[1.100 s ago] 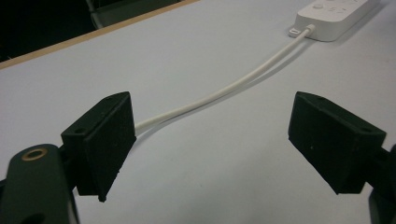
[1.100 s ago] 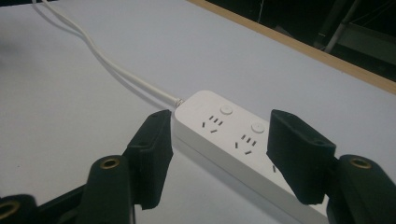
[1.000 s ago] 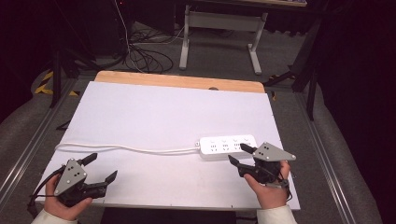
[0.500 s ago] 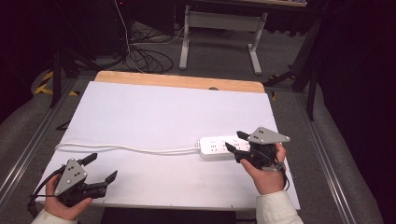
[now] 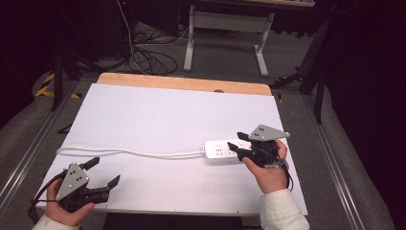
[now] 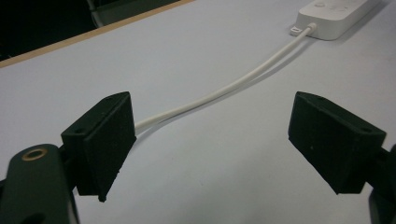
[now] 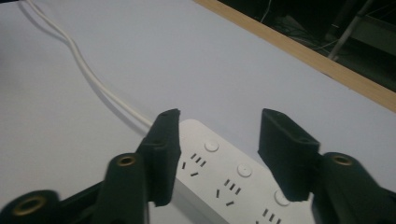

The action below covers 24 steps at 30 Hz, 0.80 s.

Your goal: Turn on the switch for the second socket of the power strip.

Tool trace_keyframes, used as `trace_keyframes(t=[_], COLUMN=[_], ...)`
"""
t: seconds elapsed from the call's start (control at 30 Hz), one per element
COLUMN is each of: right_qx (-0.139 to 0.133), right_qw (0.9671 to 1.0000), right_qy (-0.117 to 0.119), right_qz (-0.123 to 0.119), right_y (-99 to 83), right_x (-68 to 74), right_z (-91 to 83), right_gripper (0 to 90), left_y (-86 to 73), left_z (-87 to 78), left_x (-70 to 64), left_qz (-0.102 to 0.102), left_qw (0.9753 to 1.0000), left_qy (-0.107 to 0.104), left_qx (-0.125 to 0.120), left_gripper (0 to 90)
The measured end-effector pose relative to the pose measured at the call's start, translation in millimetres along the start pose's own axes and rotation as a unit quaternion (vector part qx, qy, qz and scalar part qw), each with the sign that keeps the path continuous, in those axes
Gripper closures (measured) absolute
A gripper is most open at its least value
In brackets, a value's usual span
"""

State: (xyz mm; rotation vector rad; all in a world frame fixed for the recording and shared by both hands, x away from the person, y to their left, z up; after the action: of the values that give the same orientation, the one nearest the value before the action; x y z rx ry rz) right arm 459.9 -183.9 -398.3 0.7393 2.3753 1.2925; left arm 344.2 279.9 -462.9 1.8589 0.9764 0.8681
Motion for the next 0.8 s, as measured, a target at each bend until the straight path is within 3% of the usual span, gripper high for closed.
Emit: trace_keyframes(t=[0.13, 0.17, 0.2, 0.37, 0.8], right_qx=[0.006, 0.006, 0.011, 0.03, 0.094], right_qw=[0.9997, 0.9997, 0.9994, 0.9985, 0.995], right_qy=[0.024, 0.024, 0.033, 0.04, 0.006], right_qz=[0.002, 0.002, 0.005, 0.02, 0.033], right_y=[2.3, 2.3, 3.1, 3.0, -3.4], right_x=[-2.2, -2.2, -5.1, -12.0, -29.6], right_z=[2.7, 2.7, 6.4, 21.3, 53.5], right_gripper=[82.2, 82.2, 89.7, 89.9, 89.9], left_y=[0.2, 0.2, 0.1, -0.1, -0.2], left_z=[-0.1, -0.1, 0.0, 0.4, 0.6], left_x=[-0.9, -0.9, -1.1, -0.4, -0.1], left_qz=[-0.001, -0.001, -0.001, 0.0, 0.0], left_qw=[1.0, 1.0, 1.0, 1.0, 1.0], left_qy=[-0.001, -0.001, -0.002, -0.001, -0.001], left_qx=[-0.001, -0.001, 0.0, 0.001, 0.0], left_gripper=[15.4, 15.4, 15.4, 15.4, 15.4])
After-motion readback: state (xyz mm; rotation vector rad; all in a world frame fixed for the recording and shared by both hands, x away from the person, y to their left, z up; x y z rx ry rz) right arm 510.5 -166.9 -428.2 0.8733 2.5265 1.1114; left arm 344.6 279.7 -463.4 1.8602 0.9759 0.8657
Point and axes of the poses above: each handheld gripper's, and its own axes: z roughly forward along the jaws, y roughly out of its top, x roughly to its left, the point moved 2 cm from there along z, roughly forward along the jaws, and after that the axes turned 7 degrees about y, right-handed, at the moved point
